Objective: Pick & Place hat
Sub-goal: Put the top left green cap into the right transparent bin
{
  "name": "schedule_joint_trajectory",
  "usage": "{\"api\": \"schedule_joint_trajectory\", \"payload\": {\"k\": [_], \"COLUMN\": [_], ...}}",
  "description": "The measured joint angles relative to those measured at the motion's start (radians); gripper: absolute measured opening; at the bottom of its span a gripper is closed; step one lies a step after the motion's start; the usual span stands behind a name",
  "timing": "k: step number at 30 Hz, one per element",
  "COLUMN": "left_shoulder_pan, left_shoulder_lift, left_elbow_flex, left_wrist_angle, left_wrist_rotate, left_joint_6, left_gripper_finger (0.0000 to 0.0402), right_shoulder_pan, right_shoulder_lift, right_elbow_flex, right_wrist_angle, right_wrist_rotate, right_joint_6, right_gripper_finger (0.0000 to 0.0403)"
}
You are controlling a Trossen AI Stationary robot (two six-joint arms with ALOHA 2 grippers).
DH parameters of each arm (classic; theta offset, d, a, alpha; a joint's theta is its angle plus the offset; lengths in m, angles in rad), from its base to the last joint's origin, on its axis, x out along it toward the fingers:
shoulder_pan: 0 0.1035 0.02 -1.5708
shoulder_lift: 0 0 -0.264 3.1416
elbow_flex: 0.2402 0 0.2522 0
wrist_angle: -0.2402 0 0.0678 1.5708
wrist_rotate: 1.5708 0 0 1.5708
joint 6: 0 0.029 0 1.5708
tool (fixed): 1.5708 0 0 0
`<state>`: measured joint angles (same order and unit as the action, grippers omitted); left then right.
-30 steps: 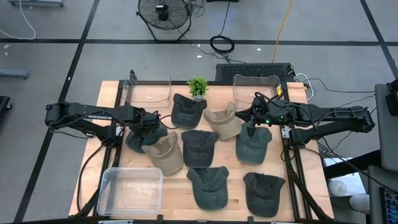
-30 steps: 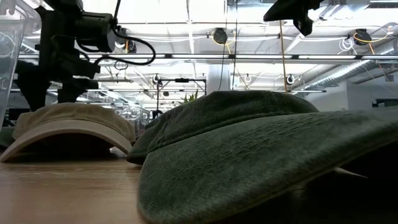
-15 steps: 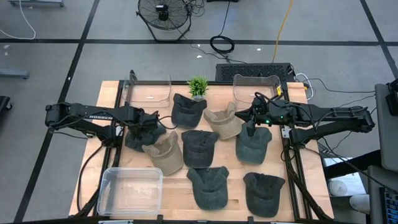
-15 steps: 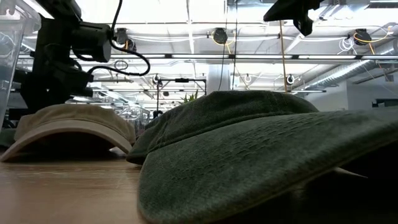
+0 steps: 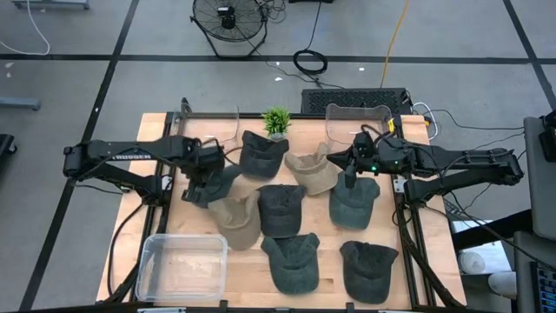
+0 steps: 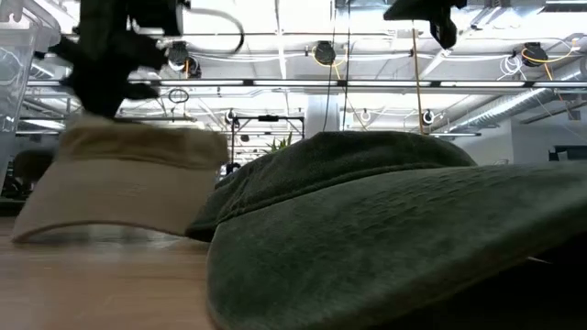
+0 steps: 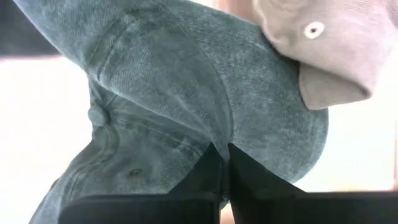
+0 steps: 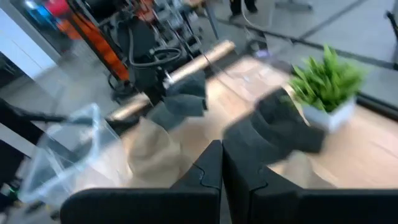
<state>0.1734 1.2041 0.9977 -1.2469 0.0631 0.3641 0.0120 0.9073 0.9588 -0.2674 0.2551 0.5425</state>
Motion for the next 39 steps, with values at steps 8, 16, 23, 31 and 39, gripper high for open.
{"api": "schedule_joint_trajectory", "payload": {"k": [8, 16, 23, 31, 39], "left_shoulder_pan": [0.001, 0.030, 0.003, -0.039, -0.039], "left_shoulder_lift": [0.009, 0.063, 0.202, 0.374, 0.435], "left_elbow_flex": [0.268, 0.435, 0.538, 0.642, 0.759], "left_wrist_angle": [-0.013, -0.047, 0.020, 0.032, 0.162], "left_wrist_rotate": [-0.018, -0.066, -0.081, 0.020, 0.113], "left_joint_6": [-0.002, -0.008, -0.114, -0.190, -0.195], "left_gripper_finger": [0.0007, 0.0008, 0.0009, 0.0005, 0.0010], "right_shoulder_pan": [-0.061, -0.124, -0.112, -0.069, -0.076], "right_shoulder_lift": [0.108, 0.328, 0.518, 0.598, 0.597], "right_elbow_flex": [0.084, 0.353, 0.541, 0.564, 0.564], "right_wrist_angle": [0.092, 0.043, -0.024, -0.085, -0.107], "right_wrist_rotate": [-0.116, -0.210, -0.285, -0.263, -0.288], "right_joint_6": [-0.174, -0.380, -0.468, -0.568, -0.608], "right_gripper_finger": [0.0000, 0.0021, 0.0095, 0.0170, 0.0189]}}
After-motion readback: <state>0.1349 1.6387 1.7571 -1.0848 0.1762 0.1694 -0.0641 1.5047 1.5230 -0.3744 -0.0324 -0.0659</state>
